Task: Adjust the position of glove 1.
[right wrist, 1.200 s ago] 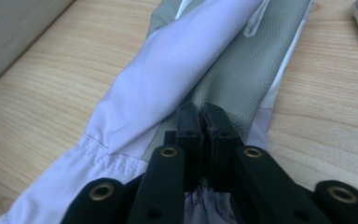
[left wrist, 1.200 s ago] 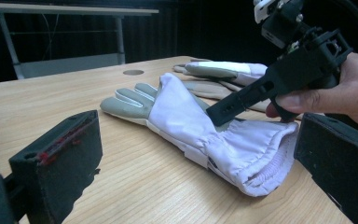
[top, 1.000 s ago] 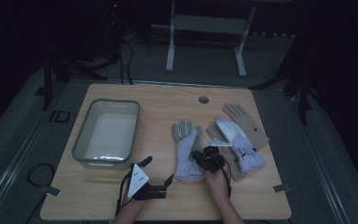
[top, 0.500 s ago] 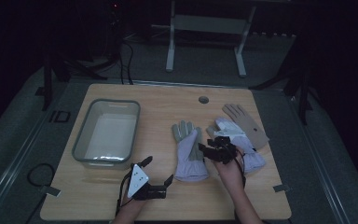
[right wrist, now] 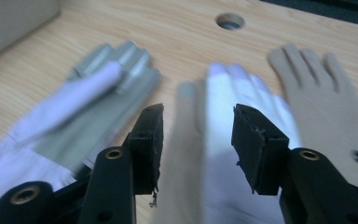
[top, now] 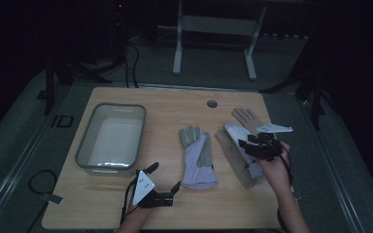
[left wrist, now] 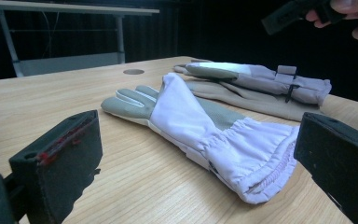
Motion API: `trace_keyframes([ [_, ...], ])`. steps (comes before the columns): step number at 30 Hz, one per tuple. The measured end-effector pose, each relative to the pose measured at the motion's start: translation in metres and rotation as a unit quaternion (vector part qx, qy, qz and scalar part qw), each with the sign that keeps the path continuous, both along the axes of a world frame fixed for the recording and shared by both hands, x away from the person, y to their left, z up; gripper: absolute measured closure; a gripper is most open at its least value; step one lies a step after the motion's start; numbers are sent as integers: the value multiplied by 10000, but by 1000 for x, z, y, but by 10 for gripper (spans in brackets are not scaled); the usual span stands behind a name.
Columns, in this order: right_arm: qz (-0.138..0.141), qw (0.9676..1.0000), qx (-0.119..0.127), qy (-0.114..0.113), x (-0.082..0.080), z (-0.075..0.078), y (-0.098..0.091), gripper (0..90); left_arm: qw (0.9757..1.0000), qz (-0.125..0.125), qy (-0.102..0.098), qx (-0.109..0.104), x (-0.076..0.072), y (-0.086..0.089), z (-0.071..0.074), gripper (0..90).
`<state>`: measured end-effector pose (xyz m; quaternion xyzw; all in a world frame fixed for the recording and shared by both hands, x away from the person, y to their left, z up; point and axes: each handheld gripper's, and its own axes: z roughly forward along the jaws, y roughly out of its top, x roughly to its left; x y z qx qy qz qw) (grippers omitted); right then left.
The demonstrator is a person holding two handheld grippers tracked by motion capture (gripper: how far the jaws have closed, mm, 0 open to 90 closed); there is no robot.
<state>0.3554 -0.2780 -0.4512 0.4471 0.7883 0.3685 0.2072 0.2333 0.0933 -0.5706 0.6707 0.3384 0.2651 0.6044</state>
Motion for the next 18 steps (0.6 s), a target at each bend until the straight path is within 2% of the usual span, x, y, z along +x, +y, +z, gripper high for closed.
trace_keyframes([
  [4, 29, 9998, -192, 94, 4, -1, -29, 557, 10000, 11, 10, -21, 0, 0, 0, 12],
  [8, -3, 9996, -176, 209, 6, -5, -50, 569, 10000, 17, 12, -20, 0, 0, 0, 12],
  [10, 38, 9996, -65, 281, 8, -9, -58, 571, 10000, 20, 15, -18, 0, 0, 0, 12],
  [18, 156, 9981, 68, 586, 14, -34, -62, 570, 10000, 24, 18, -16, 0, 1, 0, 13],
])
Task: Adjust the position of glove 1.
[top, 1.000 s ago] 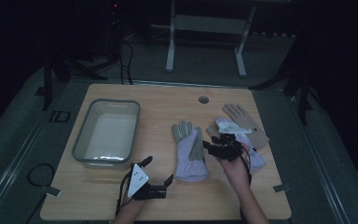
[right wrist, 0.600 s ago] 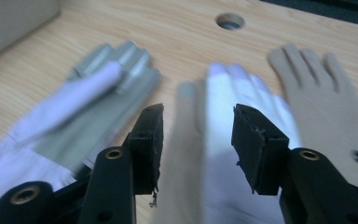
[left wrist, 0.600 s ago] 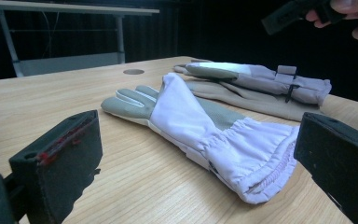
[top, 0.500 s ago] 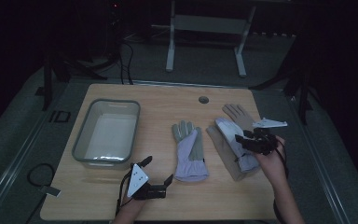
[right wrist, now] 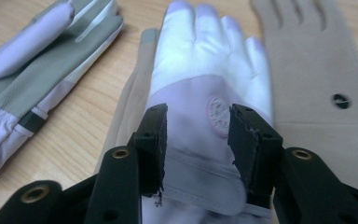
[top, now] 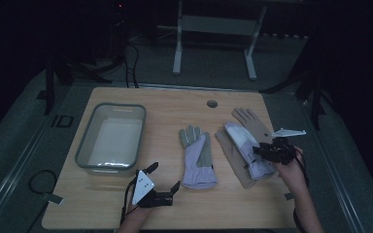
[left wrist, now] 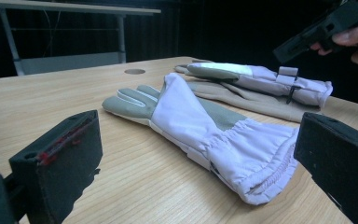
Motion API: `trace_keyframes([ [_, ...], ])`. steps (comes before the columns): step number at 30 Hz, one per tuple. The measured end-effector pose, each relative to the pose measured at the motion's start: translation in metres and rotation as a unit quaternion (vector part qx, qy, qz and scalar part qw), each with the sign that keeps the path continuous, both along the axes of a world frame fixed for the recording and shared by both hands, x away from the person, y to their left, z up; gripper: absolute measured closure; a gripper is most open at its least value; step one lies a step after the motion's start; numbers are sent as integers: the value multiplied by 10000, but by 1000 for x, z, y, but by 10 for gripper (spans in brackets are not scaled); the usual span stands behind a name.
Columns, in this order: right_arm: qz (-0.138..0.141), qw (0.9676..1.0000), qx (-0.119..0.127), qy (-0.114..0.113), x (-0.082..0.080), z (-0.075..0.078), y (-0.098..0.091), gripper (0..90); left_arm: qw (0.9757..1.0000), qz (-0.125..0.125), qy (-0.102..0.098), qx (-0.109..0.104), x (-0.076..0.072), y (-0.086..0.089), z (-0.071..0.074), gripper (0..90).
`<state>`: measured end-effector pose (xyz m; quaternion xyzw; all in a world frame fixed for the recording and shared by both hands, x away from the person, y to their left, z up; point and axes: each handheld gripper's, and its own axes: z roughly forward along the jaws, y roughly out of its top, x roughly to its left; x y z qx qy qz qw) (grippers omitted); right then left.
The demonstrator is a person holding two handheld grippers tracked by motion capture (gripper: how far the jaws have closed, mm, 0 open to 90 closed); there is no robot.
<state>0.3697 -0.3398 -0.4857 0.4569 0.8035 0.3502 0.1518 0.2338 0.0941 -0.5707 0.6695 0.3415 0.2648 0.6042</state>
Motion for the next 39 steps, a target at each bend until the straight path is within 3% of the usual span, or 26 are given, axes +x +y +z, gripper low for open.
trace_keyframes([
  [6, -23, 9998, -55, 200, 8, -15, 5, 548, 10000, -3, -3, 2, 0, 0, 0, 13],
  [11, -14, 9986, -285, 438, 16, -36, 12, 531, 10000, -8, -19, -3, -1, -1, 0, 12],
  [13, -11, 9988, -159, 457, 18, -42, 11, 540, 10000, -7, -27, -8, -1, -1, 0, 13],
  [16, 17, 9990, 16, 437, 17, -45, 8, 600, 10000, -12, -33, 8, -1, -1, 0, 13],
  [22, -128, 9995, 23, 302, 11, -42, 9, 782, 10000, -2, -29, 15, -1, -1, 0, 13],
  [25, -277, 9995, -49, 169, 6, -39, 11, 865, 10000, -1, -19, 3, -1, 0, 0, 13],
  [30, -570, 9981, -245, -59, -3, -24, 17, 882, 10000, 1, -5, -3, 0, 0, 0, 13],
  [34, -1046, 9939, -185, -303, -19, 0, 17, 883, 10000, 1, 1, 4, 0, 0, 0, 13],
  [36, -1135, 9929, -162, -328, -23, 5, 16, 883, 10000, 3, 7, -3, 0, 0, 0, 13],
  [39, -1534, 9874, -228, -304, -39, 23, 17, 882, 10000, -2, 26, -10, 0, -1, 0, 13],
])
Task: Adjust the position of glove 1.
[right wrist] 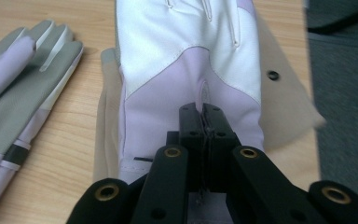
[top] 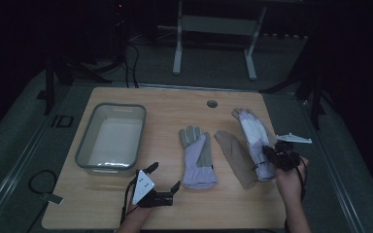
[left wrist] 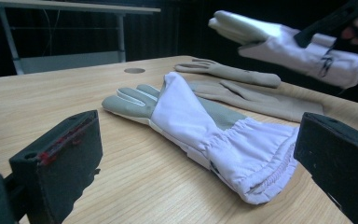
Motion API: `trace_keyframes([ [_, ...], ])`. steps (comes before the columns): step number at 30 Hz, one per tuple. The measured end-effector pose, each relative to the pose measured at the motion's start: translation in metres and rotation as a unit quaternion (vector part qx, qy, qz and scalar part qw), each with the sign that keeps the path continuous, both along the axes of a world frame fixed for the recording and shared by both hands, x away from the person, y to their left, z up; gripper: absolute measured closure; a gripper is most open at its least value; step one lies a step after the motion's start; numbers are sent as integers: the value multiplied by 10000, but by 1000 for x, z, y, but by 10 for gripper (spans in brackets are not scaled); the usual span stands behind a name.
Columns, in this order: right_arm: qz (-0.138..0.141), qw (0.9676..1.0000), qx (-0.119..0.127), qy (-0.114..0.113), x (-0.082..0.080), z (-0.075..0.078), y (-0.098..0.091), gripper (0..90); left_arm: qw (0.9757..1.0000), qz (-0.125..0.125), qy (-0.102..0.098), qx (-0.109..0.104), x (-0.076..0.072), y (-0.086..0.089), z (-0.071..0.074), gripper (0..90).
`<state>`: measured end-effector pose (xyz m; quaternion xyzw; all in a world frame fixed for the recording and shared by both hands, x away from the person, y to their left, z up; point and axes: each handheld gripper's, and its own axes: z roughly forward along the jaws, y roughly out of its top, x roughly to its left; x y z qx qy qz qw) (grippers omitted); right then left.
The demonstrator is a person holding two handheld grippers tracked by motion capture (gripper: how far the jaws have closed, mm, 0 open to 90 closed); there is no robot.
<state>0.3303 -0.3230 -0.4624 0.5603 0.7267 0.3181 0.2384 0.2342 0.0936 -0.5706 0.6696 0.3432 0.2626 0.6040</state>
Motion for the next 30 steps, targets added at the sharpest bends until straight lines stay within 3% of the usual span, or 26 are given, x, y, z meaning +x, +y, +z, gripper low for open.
trace_keyframes([
  [5, -351, 9994, -9, 10, -13, 2, 5, 882, 10000, -19, -11, 20, 0, 0, 0, 13],
  [7, -461, 9989, 46, 39, -13, -4, 6, 882, 10000, -26, -19, 34, 0, -1, 0, 13],
  [14, -822, 9963, -97, 212, 2, -33, 15, 881, 10000, -30, -13, 44, 0, -1, 0, 13],
  [18, -799, 9961, -51, 384, 11, -52, 20, 878, 10000, -29, -17, 36, 0, -1, 0, 13],
  [24, -712, 9966, -95, 397, 13, -55, 23, 851, 10000, -32, -32, 40, -1, -1, 0, 13],
  [30, -353, 9986, 0, 388, 12, -51, 18, 687, 10000, -34, -38, 30, -1, -1, 0, 13],
])
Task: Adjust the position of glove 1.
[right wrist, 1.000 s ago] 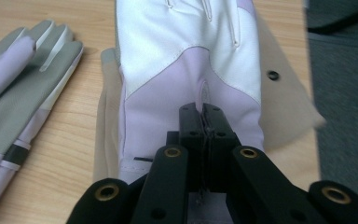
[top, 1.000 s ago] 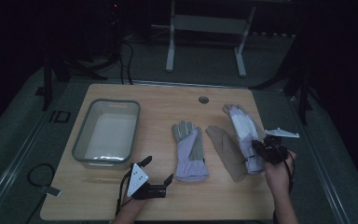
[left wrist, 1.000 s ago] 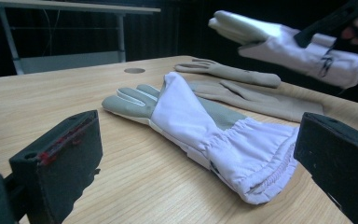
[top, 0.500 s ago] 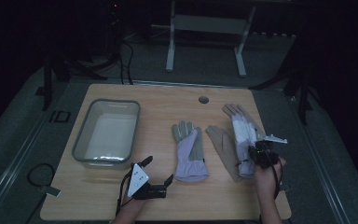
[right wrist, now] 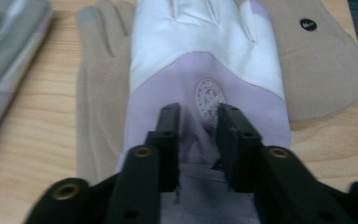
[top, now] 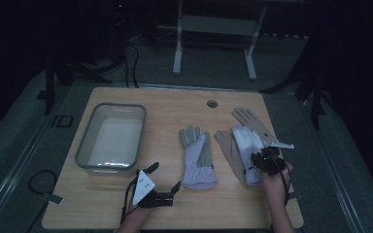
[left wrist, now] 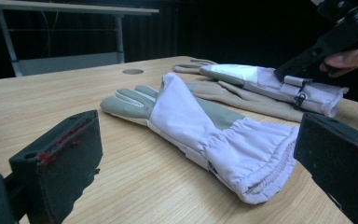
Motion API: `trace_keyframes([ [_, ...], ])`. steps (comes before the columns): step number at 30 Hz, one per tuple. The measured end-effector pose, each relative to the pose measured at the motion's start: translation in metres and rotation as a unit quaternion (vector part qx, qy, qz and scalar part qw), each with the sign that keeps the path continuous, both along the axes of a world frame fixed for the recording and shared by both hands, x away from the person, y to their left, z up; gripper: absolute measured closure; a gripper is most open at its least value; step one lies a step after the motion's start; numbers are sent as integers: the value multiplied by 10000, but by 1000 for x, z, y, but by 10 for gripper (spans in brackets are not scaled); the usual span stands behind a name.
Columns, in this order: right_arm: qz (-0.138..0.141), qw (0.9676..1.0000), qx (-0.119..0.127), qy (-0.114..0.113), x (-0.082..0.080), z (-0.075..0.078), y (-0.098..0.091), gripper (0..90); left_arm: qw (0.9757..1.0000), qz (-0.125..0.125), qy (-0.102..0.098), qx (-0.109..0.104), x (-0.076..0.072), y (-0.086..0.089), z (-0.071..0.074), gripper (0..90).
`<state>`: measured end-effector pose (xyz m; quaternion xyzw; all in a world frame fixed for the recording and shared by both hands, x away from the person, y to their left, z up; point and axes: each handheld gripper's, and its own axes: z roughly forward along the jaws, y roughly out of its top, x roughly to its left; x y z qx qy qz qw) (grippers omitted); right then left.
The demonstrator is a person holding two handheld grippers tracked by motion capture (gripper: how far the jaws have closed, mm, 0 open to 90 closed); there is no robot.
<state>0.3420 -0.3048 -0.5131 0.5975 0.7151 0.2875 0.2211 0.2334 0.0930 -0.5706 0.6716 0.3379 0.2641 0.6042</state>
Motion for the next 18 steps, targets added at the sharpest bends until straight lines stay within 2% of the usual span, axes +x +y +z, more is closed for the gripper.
trace_keyframes([
  [3, 223, 9997, 114, -23, -2, 10, -10, 623, 10000, 0, -8, 7, 0, 0, 0, 13],
  [7, 481, 9988, 94, -19, -1, 26, -30, 575, 10000, 2, 5, -4, 0, 0, 0, 13],
  [9, 543, 9985, 61, -19, -1, 29, -35, 566, 10000, 3, 9, 11, 0, 0, 0, 13],
  [10, 700, 9974, 138, -37, 1, 34, -46, 558, 10000, 3, 6, 14, 0, 0, 0, 13],
  [12, 819, 9966, 112, -62, 2, 38, -54, 560, 10000, 5, 9, 9, 0, 0, 0, 13],
  [13, 950, 9953, 195, -63, 3, 39, -57, 558, 10000, 7, 14, 7, 0, 0, 0, 13],
  [18, 1352, 9899, 418, -82, 11, 36, -57, 557, 10000, 10, 8, 12, 0, 0, 0, 13],
])
